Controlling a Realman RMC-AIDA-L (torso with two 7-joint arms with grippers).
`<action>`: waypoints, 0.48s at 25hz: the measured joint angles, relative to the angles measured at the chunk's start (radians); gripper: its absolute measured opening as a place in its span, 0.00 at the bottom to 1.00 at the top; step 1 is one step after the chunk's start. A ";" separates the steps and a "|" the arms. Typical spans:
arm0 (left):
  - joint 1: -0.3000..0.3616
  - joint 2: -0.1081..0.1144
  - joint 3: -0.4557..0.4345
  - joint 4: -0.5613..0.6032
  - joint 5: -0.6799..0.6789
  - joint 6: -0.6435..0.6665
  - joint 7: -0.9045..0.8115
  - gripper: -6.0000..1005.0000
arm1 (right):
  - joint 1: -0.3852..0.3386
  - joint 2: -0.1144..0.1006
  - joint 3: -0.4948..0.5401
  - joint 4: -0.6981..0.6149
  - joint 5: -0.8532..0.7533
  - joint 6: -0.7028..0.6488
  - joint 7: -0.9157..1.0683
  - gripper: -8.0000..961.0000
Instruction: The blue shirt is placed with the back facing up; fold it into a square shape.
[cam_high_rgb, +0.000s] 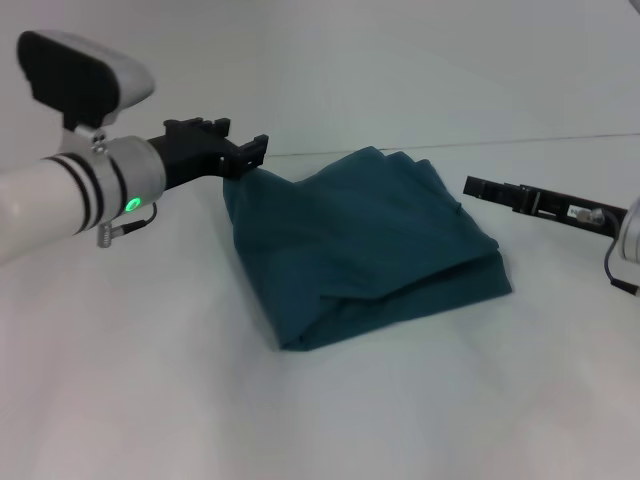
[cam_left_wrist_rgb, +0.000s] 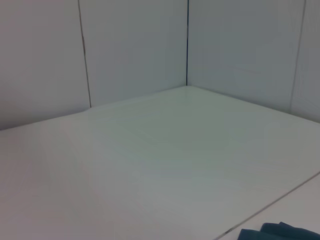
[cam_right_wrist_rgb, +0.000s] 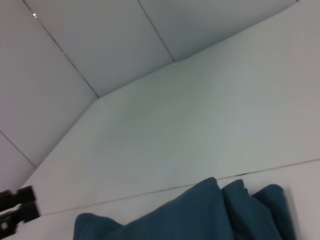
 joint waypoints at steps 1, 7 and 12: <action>0.027 -0.002 0.001 0.033 0.000 0.036 -0.004 0.44 | 0.009 -0.004 -0.003 0.006 -0.002 0.008 0.008 0.86; 0.101 0.002 0.000 0.127 -0.002 0.196 -0.067 0.62 | 0.089 -0.066 -0.112 0.092 -0.007 0.108 0.155 0.86; 0.197 0.003 -0.001 0.239 -0.003 0.398 -0.093 0.78 | 0.144 -0.114 -0.190 0.118 -0.062 0.145 0.339 0.86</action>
